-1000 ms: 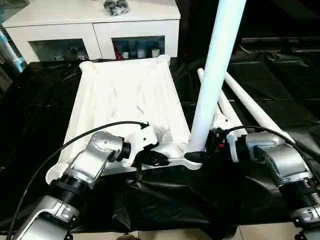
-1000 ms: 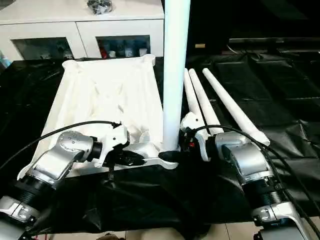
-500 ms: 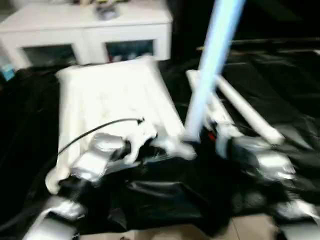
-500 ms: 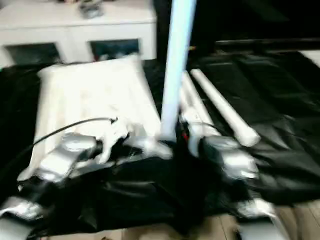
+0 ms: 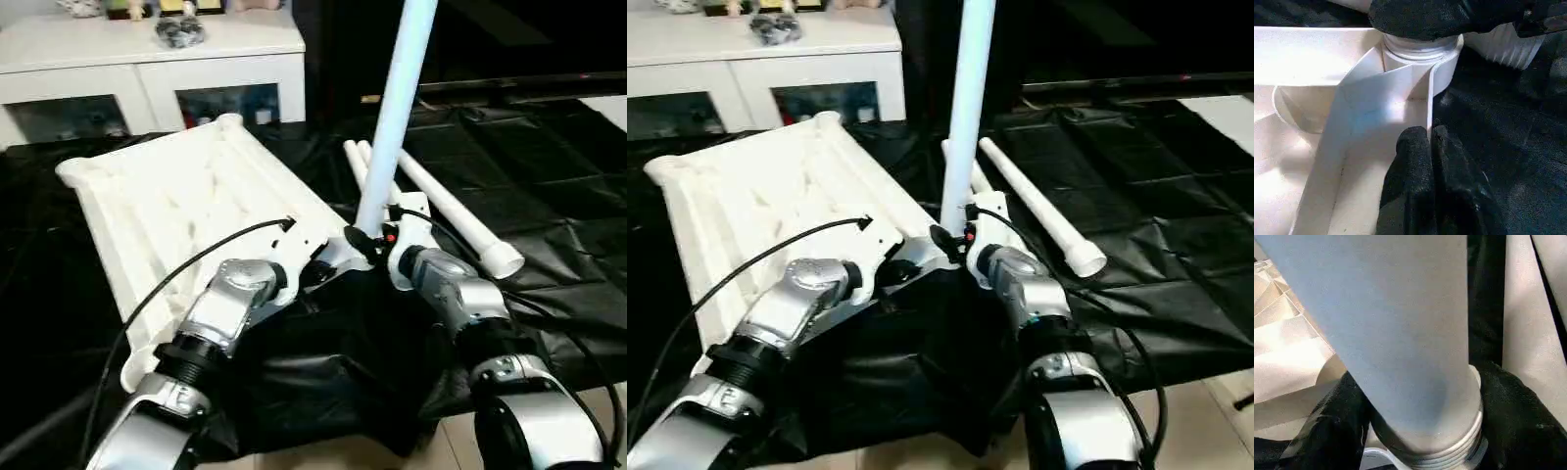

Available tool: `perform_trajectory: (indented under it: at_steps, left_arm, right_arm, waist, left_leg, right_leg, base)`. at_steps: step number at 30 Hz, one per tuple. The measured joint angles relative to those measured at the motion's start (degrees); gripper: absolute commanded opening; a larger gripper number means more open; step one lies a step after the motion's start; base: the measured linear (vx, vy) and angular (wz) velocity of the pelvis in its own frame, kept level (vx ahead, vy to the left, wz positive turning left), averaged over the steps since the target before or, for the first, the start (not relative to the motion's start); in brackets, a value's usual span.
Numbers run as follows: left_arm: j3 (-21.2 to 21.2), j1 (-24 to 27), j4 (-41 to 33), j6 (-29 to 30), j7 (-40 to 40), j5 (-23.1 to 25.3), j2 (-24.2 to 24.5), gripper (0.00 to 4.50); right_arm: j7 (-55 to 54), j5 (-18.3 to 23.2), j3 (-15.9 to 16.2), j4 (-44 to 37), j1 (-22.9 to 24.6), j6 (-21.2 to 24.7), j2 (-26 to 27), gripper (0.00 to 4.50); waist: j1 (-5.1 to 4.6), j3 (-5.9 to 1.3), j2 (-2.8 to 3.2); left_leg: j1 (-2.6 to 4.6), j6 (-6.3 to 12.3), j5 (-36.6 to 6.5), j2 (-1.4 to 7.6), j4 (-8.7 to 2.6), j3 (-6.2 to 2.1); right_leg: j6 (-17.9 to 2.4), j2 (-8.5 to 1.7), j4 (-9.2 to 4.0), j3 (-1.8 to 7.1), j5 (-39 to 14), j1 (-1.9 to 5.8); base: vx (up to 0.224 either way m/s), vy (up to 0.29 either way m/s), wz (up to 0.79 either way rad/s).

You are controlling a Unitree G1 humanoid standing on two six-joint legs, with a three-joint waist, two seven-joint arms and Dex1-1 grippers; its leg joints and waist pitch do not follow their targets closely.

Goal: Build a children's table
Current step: Rotate leg to tighten

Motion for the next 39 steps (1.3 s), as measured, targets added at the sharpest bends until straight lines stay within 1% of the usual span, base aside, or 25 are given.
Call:
perform_trajectory:
  at_steps: [1, 3, 5, 6, 9, 11, 13, 16, 17, 18, 22, 24, 25, 27, 31, 32, 35, 38, 39]
  left_arm:
    - [0.0, 0.1, -0.1, 0.0, -0.1, 0.0, 0.1, 0.00]
    - [0.0, 0.3, -0.5, 0.0, -0.2, 0.0, 0.3, 0.00]
    - [-0.2, 1.0, -1.7, -0.1, -1.7, 0.0, 0.8, 0.00]
    - [-0.2, 1.2, -2.1, -0.1, -1.8, 0.0, 0.9, 0.00]
    - [-0.8, 1.5, -3.3, -0.6, -4.2, -0.1, 2.0, 0.00]
    - [-1.1, 1.6, -3.8, -0.8, -5.4, -0.3, 2.7, 0.00]
    - [-1.6, 1.9, -4.8, -1.1, -7.0, -1.0, 3.5, 0.00]
    - [-2.3, 2.8, -6.4, -2.0, -10.1, -1.8, 5.2, 0.00]
    - [-2.6, 3.2, -7.1, -2.2, -11.4, -2.1, 5.8, 0.00]
    - [-2.9, 3.7, -7.6, -2.7, -13.0, -2.3, 6.3, 0.00]
    - [-3.6, 4.2, -8.7, -3.4, -17.6, -3.6, 8.6, 0.00]
    - [-3.9, 4.4, -8.9, -4.0, -19.4, -3.9, 9.8, 0.00]
    - [-4.5, 4.6, -9.4, -4.9, -21.6, -4.2, 11.2, 0.00]
    - [-5.3, 4.9, -10.0, -6.0, -24.7, -4.5, 12.6, 0.00]
    - [-6.1, 5.1, -11.0, -6.5, -27.7, -4.5, 14.1, 0.00]
    - [-6.2, 5.1, -11.0, -6.6, -28.0, -4.5, 14.3, 0.00]
    - [-6.4, 5.1, -11.0, -6.8, -28.9, -4.5, 14.6, 0.00]
    - [-6.4, 5.1, -11.0, -6.9, -29.5, -4.5, 14.8, 0.00]
    - [-6.4, 5.1, -11.0, -7.0, -29.7, -4.5, 14.9, 0.00]
  right_arm:
    - [0.1, 0.0, 0.0, 0.1, 0.0, -0.2, 0.0, 3.11]
    - [0.5, 0.0, -0.1, 0.4, -0.2, -0.3, 0.1, 3.46]
    - [1.4, -0.1, -0.1, 1.5, -0.3, -0.6, 0.1, 3.55]
    - [1.7, -0.1, -0.1, 1.5, -0.4, -0.8, 0.1, 3.66]
    - [5.4, -0.4, 0.9, 0.5, -0.2, -1.1, -1.0, 4.00]
    - [7.9, -0.5, 1.7, -0.7, 0.3, -0.8, -1.8, 4.00]
    - [11.2, -0.5, 3.0, -2.9, 1.4, 0.0, -3.4, 4.00]
    - [17.3, -1.3, 6.3, -8.0, 3.9, 1.1, -7.1, 4.00]
    - [19.8, -1.3, 7.4, -9.8, 4.9, 1.7, -8.5, 4.00]
    - [22.6, -1.3, 8.5, -12.0, 5.9, 2.6, -10.1, 4.00]
    - [29.9, -1.3, 11.4, -17.8, 8.5, 5.0, -14.7, 4.00]
    - [32.0, -1.2, 12.3, -19.7, 9.2, 5.6, -15.9, 4.00]
    - [34.6, -1.1, 13.6, -22.6, 10.0, 6.6, -17.7, 4.00]
    - [37.9, -0.8, 15.1, -25.9, 11.5, 7.6, -19.9, 4.00]
    - [40.8, -0.4, 16.2, -29.7, 13.0, 9.5, -21.6, 4.00]
    - [41.0, -0.3, 16.4, -29.9, 13.1, 9.8, -21.7, 3.74]
    - [41.1, -0.2, 16.5, -30.5, 13.4, 10.5, -21.8, 3.64]
    - [40.9, -0.2, 16.9, -31.5, 13.8, 11.2, -21.8, 3.31]
    - [40.8, -0.2, 16.9, -31.6, 13.8, 11.4, -21.8, 3.26]
  waist:
    - [-0.03, 0.00, 0.00]
    - [-0.12, 0.00, 0.00]
    - [-0.05, 0.02, 0.03]
    - [0.01, 0.02, 0.03]
    - [0.20, 0.03, 0.04]
    - [0.34, 0.03, 0.04]
    - [0.70, 0.04, 0.05]
    - [1.27, 0.08, 0.11]
    - [1.63, 0.09, 0.12]
    - [2.22, 0.12, 0.15]
    - [3.69, 0.27, 0.37]
    - [4.03, 0.34, 0.50]
    - [4.28, 0.43, 0.65]
    - [4.65, 0.44, 0.68]
    - [4.69, 0.44, 0.70]
    - [4.66, 0.44, 0.72]
    - [4.68, 0.43, 0.73]
    - [4.66, 0.43, 0.75]
    - [4.66, 0.42, 0.76]
  left_leg:
    - [0.00, 0.00, 0.0, 0.00, -0.01, 0.00]
    - [-0.01, 0.00, 0.0, 0.00, -0.03, 0.00]
    - [-0.01, 0.00, 0.0, 0.01, -0.07, 0.00]
    - [-0.05, 0.00, 0.0, 0.02, -0.07, -0.01]
    - [-0.43, 0.01, 0.0, 0.03, -0.08, -0.01]
    - [-0.47, 0.17, 0.1, 0.04, -0.08, -0.01]
    - [-0.58, 0.30, 0.2, 0.04, -0.09, -0.01]
    - [-0.83, 0.33, 0.2, 0.06, -0.09, 0.00]
    - [-0.84, 0.34, 0.2, 0.06, -0.09, 0.00]
    - [-0.84, 0.34, 0.2, 0.07, -0.08, 0.01]
    - [-0.82, 0.33, 0.2, 0.13, -0.05, 0.10]
    - [-0.81, 0.27, 0.2, 0.14, -0.04, 0.12]
    - [-0.82, 0.24, 0.1, 0.13, -0.03, 0.15]
    - [-0.83, 0.25, 0.2, 0.14, 0.01, 0.17]
    - [-0.88, 0.37, 0.2, 0.13, 0.08, 0.20]
    - [-0.87, 0.37, 0.2, 0.13, 0.08, 0.20]
    - [-0.86, 0.37, 0.2, 0.14, 0.08, 0.20]
    - [-0.85, 0.37, 0.2, 0.14, 0.09, 0.20]
    - [-0.85, 0.37, 0.2, 0.14, 0.10, 0.20]
  right_leg:
    - [0.0, 0.00, 0.00, 0.00, 0.0, -0.01]
    - [0.0, 0.01, 0.01, 0.00, 0.0, -0.04]
    - [0.0, 0.01, 0.01, -0.01, 0.0, -0.19]
    - [0.0, 0.01, 0.01, -0.02, 0.0, -0.23]
    - [0.0, 0.01, -0.02, -0.06, 0.0, -0.41]
    - [0.1, 0.01, -0.02, -0.07, 0.0, -0.56]
    - [0.1, 0.01, -0.01, -0.10, 0.0, -0.77]
    - [0.1, 0.01, 0.03, -0.12, 0.0, -1.05]
    - [0.1, 0.01, 0.03, -0.12, 0.0, -1.06]
    - [0.1, 0.01, 0.06, -0.11, 0.0, -1.09]
    - [0.1, 0.01, 0.17, -0.10, 0.0, -1.07]
    - [0.1, 0.01, 0.20, -0.08, 0.0, -1.05]
    - [0.1, 0.00, 0.19, -0.06, 0.0, -1.02]
    - [0.1, 0.00, 0.18, -0.02, 0.0, -1.00]
    - [0.1, -0.01, 0.15, 0.01, 0.0, -1.01]
    - [0.1, -0.01, 0.16, 0.01, 0.0, -1.00]
    - [0.1, -0.01, 0.19, 0.00, 0.0, -1.01]
    - [0.1, -0.01, 0.19, 0.00, 0.0, -1.00]
    - [0.1, -0.01, 0.20, 0.01, 0.0, -1.00]
  base:
    - [0.000, 0.000, 0.00]
    - [0.000, 0.000, 0.00]
    - [0.000, 0.000, 0.00]
    - [0.000, 0.000, 0.00]
    - [0.000, 0.000, 0.00]
    - [0.000, 0.000, 0.00]
    - [0.000, 0.000, 0.00]
    - [0.000, 0.000, 0.00]
    - [0.000, 0.000, 0.00]
    - [0.000, 0.000, 0.00]
    - [0.000, 0.000, 0.00]
    - [0.000, 0.000, 0.00]
    - [0.000, 0.000, 0.00]
    - [0.000, 0.000, 0.00]
    - [0.000, 0.000, 0.00]
    - [0.000, 0.000, 0.00]
    - [0.000, 0.000, 0.00]
    - [0.000, 0.000, 0.00]
    - [0.000, 0.000, 0.00]
